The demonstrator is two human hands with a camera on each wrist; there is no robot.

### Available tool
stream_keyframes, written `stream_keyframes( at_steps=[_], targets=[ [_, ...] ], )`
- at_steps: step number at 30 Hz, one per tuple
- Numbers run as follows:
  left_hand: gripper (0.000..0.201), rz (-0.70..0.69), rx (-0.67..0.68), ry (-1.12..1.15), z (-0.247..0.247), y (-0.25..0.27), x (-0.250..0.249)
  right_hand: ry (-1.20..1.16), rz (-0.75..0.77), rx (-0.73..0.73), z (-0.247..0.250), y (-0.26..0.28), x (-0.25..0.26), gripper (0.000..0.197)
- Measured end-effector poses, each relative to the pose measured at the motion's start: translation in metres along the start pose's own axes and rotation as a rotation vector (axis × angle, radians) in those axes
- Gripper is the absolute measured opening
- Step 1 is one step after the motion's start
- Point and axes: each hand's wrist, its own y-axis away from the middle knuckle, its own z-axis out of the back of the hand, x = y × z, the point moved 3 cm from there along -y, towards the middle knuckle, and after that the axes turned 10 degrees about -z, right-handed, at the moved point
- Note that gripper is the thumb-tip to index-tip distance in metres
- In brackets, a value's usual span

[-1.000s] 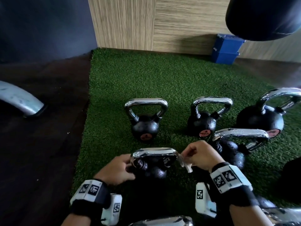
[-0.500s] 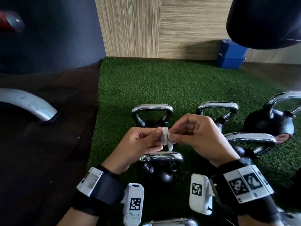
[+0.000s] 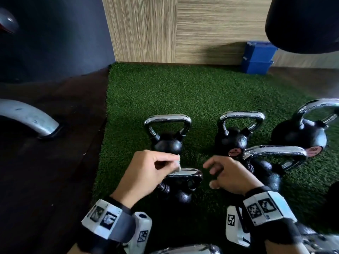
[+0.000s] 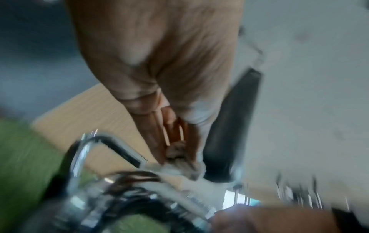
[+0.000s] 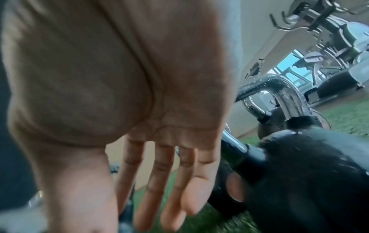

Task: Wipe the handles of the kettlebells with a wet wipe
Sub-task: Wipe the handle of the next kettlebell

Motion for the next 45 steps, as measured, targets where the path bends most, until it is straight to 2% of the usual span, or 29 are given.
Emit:
stream_keyframes(
  at_steps=[2,5,8,10,13,17,19,21,23,25,30,33,36,39,43,45],
  targets=[
    [0.015,-0.078,0.068,-0.079,-0.008,0.002,-0.003,0.07,-0.043,0.087,-0.018,-0.005,-0.013,0.046],
    [0.017,-0.169,0.106,-0.185,-0.018,0.004,-0.009,-0.017,-0.058,0.176,-0.049,-0.009,-0.017,0.048],
    [0.019,-0.238,0.134,-0.261,-0.021,0.012,-0.013,-0.201,-0.107,0.127,-0.069,-0.009,-0.023,0.05],
    [0.013,-0.214,0.12,-0.276,-0.012,0.02,-0.008,-0.243,-0.144,0.082,-0.076,-0.007,-0.029,0.049],
    [0.015,-0.149,0.074,-0.279,0.0,0.033,0.003,-0.286,-0.166,0.067,-0.081,-0.007,-0.036,0.06],
    [0.037,-0.19,0.107,-0.249,-0.007,0.041,0.004,-0.304,-0.163,0.072,-0.082,-0.008,-0.036,0.056],
    [0.035,-0.143,0.023,-0.157,-0.002,0.047,0.015,-0.29,-0.158,0.052,-0.081,-0.008,-0.037,0.048],
    [0.034,-0.003,-0.085,-0.017,0.005,0.058,0.033,-0.288,-0.163,0.048,-0.08,-0.008,-0.036,0.042],
    [0.034,0.096,-0.113,0.077,0.003,0.07,0.043,-0.295,-0.169,0.051,-0.079,-0.006,-0.035,0.037],
    [0.034,0.108,-0.137,0.11,-0.005,0.078,0.05,-0.303,-0.165,0.053,-0.08,-0.007,-0.036,0.037],
    [0.031,0.218,-0.222,0.286,-0.021,0.089,0.075,-0.325,-0.152,0.056,-0.084,-0.009,-0.038,0.055],
    [0.039,0.278,-0.259,0.277,-0.037,0.096,0.087,-0.323,-0.12,0.053,-0.085,-0.012,-0.039,0.062],
    [0.042,0.271,-0.294,0.259,-0.045,0.1,0.094,-0.325,-0.098,0.062,-0.085,-0.012,-0.039,0.066],
    [0.044,0.267,-0.294,0.297,-0.048,0.101,0.095,-0.302,-0.099,0.037,-0.081,-0.01,-0.039,0.056],
    [0.017,0.324,-0.336,0.351,-0.053,0.096,0.101,-0.193,-0.116,0.011,-0.073,-0.008,-0.044,0.032],
    [0.018,0.349,-0.337,0.35,-0.052,0.084,0.103,-0.168,-0.092,0.049,-0.069,-0.006,-0.046,0.026]
  ],
)
